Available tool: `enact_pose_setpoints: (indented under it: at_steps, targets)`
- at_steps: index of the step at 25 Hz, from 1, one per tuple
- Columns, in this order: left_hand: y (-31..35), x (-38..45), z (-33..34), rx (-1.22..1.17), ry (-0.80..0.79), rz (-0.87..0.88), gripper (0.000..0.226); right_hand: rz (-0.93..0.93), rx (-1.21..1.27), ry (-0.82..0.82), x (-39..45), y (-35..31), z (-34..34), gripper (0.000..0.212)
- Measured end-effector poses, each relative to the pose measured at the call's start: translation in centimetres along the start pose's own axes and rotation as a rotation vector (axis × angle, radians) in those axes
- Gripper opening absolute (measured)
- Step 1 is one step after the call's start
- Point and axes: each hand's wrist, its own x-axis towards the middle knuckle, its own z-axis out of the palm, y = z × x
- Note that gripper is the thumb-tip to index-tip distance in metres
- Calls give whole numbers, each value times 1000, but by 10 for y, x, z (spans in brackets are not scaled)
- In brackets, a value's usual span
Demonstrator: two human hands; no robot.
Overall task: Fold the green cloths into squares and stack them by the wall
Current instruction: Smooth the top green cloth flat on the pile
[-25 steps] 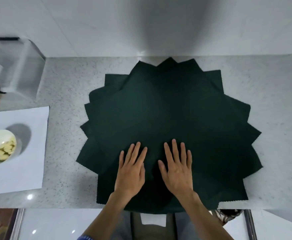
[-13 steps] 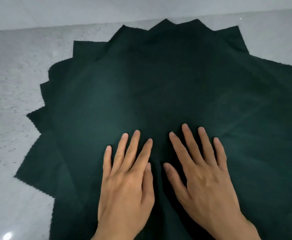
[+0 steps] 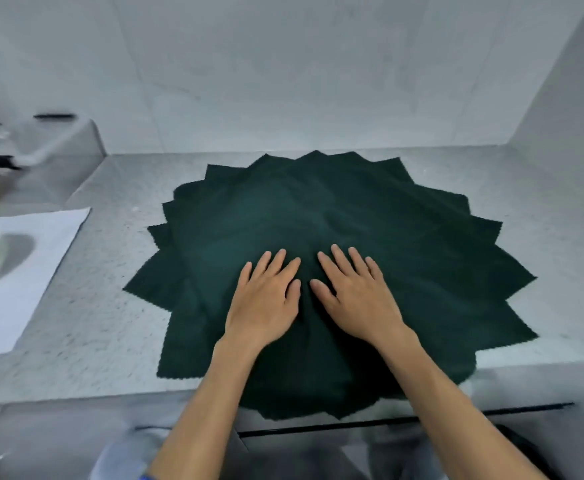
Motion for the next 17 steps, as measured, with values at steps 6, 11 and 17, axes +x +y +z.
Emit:
enact_pose_setpoints:
  at_steps: [6,11,17]
  targets:
    - [-48,-46,-37,-204,-278,300,72,-428,78,-220,-16,39,-21,76]
    - [-64,-80,-43,14,-362,404,96,-518,161,-141,-29,61,-12,70]
    - [-62,-81,-36,-191,-239,349,67,-496,264,-36,-26,64,-7,65]
